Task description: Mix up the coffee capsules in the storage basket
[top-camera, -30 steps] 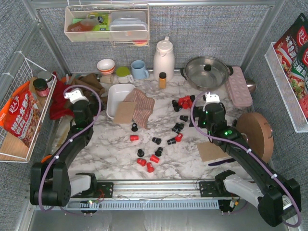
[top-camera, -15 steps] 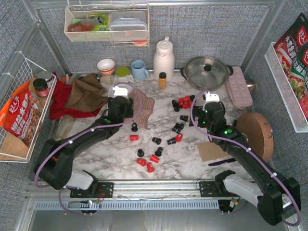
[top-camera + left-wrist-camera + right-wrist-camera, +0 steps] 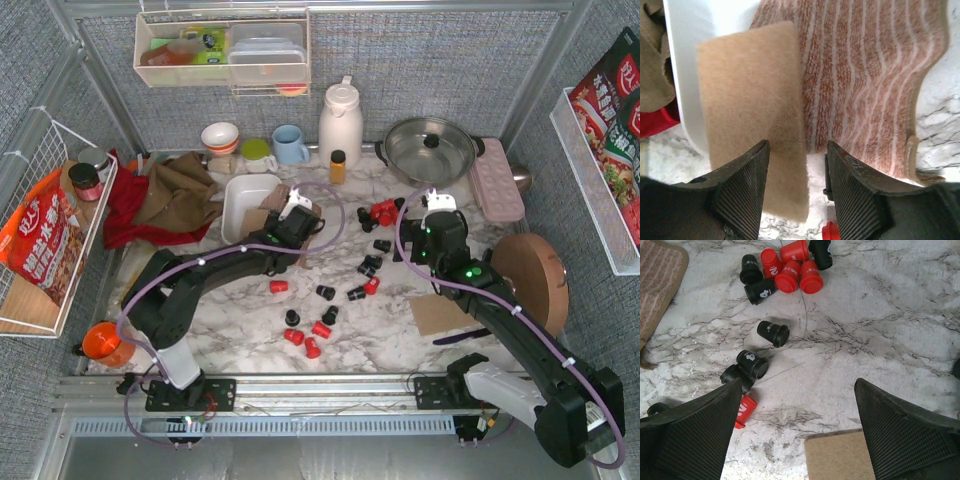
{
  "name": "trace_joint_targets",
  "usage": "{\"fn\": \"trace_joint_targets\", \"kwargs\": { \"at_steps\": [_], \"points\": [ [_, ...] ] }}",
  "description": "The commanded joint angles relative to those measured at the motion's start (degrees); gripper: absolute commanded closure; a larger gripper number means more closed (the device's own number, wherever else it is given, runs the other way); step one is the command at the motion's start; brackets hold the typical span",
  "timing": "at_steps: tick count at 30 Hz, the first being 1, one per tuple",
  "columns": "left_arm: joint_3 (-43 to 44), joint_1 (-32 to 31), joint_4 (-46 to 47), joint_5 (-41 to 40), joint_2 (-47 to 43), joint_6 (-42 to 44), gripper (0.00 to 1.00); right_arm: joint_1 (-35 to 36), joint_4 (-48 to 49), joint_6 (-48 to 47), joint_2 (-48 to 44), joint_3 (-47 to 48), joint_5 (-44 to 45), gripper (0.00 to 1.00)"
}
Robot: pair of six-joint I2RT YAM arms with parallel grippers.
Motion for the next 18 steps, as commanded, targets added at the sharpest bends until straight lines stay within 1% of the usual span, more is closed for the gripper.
{"fn": "trace_joint_targets", "kwargs": {
  "at_steps": [1,4,8,18],
  "points": [
    [0.67,-1.76,-4.46,-9.57,1.78,-1.09,0.41,0.01,0.18,0.62,0.45,0.41,-0.49,0.01],
    [0.76,-2.65,-5.65,-13.45,2.90,-1.96,0.40,0.01,-0.13,0.69,0.99,0.70,-0.80,0.01],
    [0.67,-3.73,-6.31,-16.61,3.82,-2.56,0.40,0.03,-0.47,0.72,0.89,0.82,-1.00,0.01],
    [1.55,-4.70,-8.35,-18.57,2.41,-4.72,0.40,0.01,-0.46,0.63,0.75,0.76,-1.09,0.01]
  ]
}}
